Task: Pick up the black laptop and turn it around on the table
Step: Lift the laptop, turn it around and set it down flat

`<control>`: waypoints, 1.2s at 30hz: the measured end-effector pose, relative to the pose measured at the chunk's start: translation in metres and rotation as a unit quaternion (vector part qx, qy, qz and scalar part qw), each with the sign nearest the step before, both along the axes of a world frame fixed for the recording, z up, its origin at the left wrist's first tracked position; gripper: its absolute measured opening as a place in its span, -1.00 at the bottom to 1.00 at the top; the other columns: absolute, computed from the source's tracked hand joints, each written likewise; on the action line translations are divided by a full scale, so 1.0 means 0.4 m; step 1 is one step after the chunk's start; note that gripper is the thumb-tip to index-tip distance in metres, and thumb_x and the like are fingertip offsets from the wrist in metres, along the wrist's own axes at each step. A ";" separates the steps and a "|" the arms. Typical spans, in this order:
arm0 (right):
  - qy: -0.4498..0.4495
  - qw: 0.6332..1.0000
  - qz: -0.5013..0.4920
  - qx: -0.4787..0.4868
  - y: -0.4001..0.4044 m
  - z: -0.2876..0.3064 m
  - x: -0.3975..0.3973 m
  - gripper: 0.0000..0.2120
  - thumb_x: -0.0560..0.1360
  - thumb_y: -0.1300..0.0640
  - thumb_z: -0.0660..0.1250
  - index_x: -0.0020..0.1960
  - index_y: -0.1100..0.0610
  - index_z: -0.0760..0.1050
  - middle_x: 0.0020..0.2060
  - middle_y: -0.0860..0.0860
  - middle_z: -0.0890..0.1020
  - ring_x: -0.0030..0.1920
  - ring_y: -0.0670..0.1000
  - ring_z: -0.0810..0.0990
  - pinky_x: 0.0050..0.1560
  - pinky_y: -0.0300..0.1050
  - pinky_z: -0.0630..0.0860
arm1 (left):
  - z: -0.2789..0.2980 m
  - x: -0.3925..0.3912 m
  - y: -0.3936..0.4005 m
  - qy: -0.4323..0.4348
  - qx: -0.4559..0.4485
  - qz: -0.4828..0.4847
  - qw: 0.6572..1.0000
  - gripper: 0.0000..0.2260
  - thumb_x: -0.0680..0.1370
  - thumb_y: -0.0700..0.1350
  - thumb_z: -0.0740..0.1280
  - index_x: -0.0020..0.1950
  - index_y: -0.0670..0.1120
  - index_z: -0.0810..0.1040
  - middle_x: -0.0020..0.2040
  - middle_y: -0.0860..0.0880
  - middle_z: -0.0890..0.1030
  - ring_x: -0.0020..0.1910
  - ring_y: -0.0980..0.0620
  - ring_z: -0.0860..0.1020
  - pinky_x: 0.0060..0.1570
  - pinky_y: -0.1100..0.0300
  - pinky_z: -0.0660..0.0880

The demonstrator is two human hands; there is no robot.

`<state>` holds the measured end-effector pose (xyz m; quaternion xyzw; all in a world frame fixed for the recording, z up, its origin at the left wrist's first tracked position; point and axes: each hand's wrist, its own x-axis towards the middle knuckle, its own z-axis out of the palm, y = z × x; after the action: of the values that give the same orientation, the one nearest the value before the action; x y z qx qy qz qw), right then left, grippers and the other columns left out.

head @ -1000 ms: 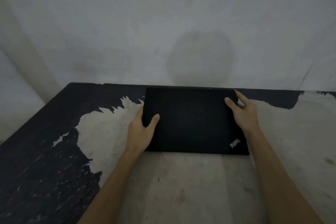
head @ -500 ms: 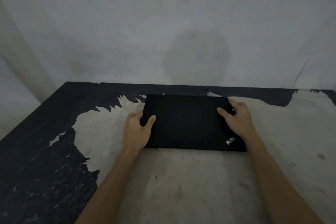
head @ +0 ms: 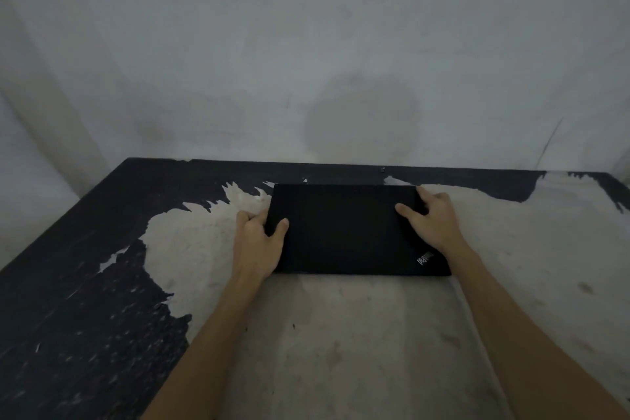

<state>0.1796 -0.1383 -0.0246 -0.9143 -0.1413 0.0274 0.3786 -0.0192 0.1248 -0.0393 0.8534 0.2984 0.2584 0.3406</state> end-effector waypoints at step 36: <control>-0.107 0.969 0.098 -0.201 -0.044 0.074 -0.229 -0.05 0.33 -0.65 -0.05 0.44 -0.03 0.42 0.43 0.03 0.46 0.41 0.08 0.40 0.42 0.06 0.28 | 0.097 -0.043 -0.053 0.157 0.187 -0.256 0.935 -0.40 0.45 0.47 0.24 0.35 0.18 0.59 0.47 0.09 0.48 0.46 0.03 0.39 0.39 -0.02 0.35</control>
<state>0.0880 -0.1560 0.0051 -0.9509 -0.2618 -0.0052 0.1650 -0.0365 0.1036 -0.0007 0.9789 0.0659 0.0766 0.1778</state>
